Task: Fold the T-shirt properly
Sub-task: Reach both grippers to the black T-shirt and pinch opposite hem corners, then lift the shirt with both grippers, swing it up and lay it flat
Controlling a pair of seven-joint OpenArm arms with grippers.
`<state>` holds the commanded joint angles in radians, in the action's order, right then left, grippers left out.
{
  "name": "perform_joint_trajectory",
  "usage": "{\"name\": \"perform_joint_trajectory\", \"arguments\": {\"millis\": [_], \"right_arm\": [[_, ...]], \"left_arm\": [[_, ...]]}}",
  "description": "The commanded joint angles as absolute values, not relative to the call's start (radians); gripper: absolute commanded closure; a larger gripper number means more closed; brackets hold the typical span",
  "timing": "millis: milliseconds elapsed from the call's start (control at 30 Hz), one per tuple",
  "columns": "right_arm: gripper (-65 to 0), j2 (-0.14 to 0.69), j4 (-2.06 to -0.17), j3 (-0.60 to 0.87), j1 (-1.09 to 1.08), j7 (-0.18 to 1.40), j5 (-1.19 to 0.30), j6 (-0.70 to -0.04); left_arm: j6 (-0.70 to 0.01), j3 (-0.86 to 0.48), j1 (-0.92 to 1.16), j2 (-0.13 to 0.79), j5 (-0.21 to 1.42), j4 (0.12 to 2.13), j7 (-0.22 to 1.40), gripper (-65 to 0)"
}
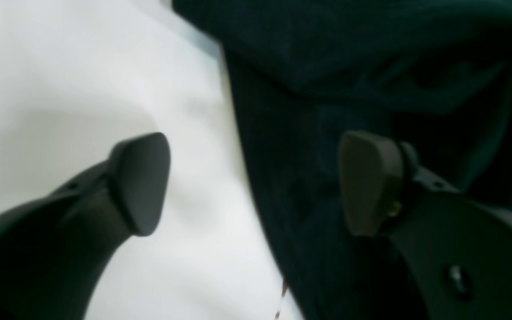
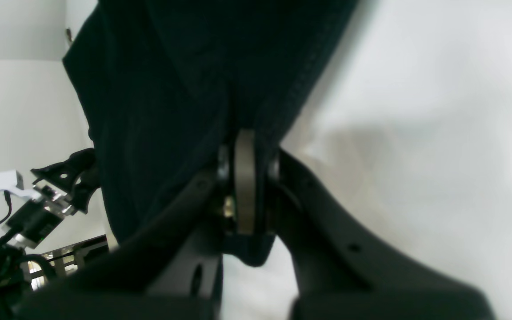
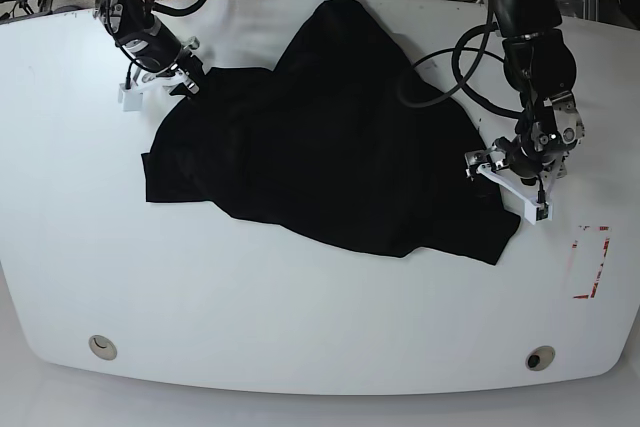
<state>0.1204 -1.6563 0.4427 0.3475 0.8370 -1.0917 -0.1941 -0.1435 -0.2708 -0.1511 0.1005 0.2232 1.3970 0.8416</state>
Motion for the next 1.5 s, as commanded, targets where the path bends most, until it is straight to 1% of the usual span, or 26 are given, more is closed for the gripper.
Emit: {"name": "perform_joint_trajectory", "arguments": {"millis": [100,200,233,333,400,467,533,567,667,767,800,833,900,967,1000,1100,1200,1267,1400,1467,1500], "right_arm": [[0.0,0.12,-1.659,0.443,0.346,0.837,-1.092,-0.194],[0.0,0.12,-1.659,0.446,0.348,0.837,-1.092,-0.194],[0.0,0.12,-1.659,0.446,0.348,0.837,-1.092,-0.194],[0.0,0.12,-1.659,0.447,0.349,0.837,-1.092,-0.194],[0.0,0.12,-1.659,0.447,0.348,0.837,-1.092,-0.194],[0.0,0.122,-1.659,0.447,0.346,0.837,-1.092,-0.194],[0.0,0.13,-1.659,0.447,0.349,0.837,-1.092,-0.194],[0.0,0.147,-1.659,0.447,0.349,0.835,-1.092,-0.194],[0.0,0.182,-1.659,0.447,0.343,0.831,-1.092,-0.199],[0.0,0.22,-1.661,0.447,0.335,0.831,-1.092,-0.202],[0.0,0.237,-1.667,0.447,0.323,0.831,-1.092,-0.202],[0.0,0.257,-1.687,0.447,0.315,0.831,-1.089,-0.202],[0.0,0.283,-1.747,0.447,0.309,0.831,-1.053,-0.202],[0.0,0.298,-1.827,0.447,0.295,0.829,-0.984,-0.202],[0.0,0.298,-1.863,0.447,0.278,0.829,-0.944,-0.202],[0.0,0.306,-1.882,0.441,0.236,0.829,-0.894,-0.211],[0.0,0.361,-1.879,0.44,0.191,0.831,-0.892,-0.237],[0.0,0.389,-1.885,0.44,0.174,0.831,-0.892,-0.248],[0.0,0.449,-1.862,0.433,0.087,0.831,-0.892,-0.248],[0.0,0.478,-1.84,0.407,0.053,0.831,-0.894,-0.248],[0.0,0.506,-1.834,0.392,0.025,0.831,-0.894,-0.248]], "left_arm": [[-0.143,-0.262,-0.173,0.101,0.223,1.356,0.842,-51.2],[-0.143,-0.219,-0.174,0.102,0.223,1.353,0.834,-50.4],[-0.143,-0.206,-0.171,0.102,0.223,1.353,0.826,-49.3],[-0.143,-0.197,-0.17,0.102,0.223,1.349,0.816,-41.0],[-0.143,-0.194,-0.173,0.102,0.222,1.32,0.816,-32.9],[-0.143,-0.194,-0.174,0.104,0.225,1.28,0.814,-18.6],[-0.143,-0.197,-0.174,0.105,0.223,1.262,0.812,-7.8],[-0.143,-0.197,-0.176,0.108,0.222,1.25,0.799,-0.4],[-0.143,-0.194,-0.17,0.128,0.223,1.264,0.753,0.0],[-0.145,-0.196,-0.143,0.136,0.226,1.339,0.73,0.0],[-0.156,-0.194,-0.134,0.148,0.229,1.374,0.728,0.0],[-0.193,-0.193,-0.131,0.154,0.236,1.412,0.728,0.0],[-0.289,-0.193,-0.128,0.156,0.249,1.466,0.73,0.0],[-0.392,-0.193,-0.128,0.163,0.246,1.517,0.73,0.0],[-0.435,-0.193,-0.128,0.183,0.234,1.544,0.733,0.0],[-0.479,-0.193,-0.139,0.214,0.206,1.601,0.769,0.0],[-0.499,-0.194,-0.179,0.237,0.2,1.656,0.806,0.0],[-0.499,-0.196,-0.196,0.262,0.203,1.702,0.832,0.0],[-0.499,-0.193,-0.266,0.283,0.203,1.732,0.842,0.0],[-0.499,-0.193,-0.294,0.285,0.202,1.744,0.842,0.0],[-0.499,-0.196,-0.309,0.285,0.202,1.756,0.843,0.0]]}}
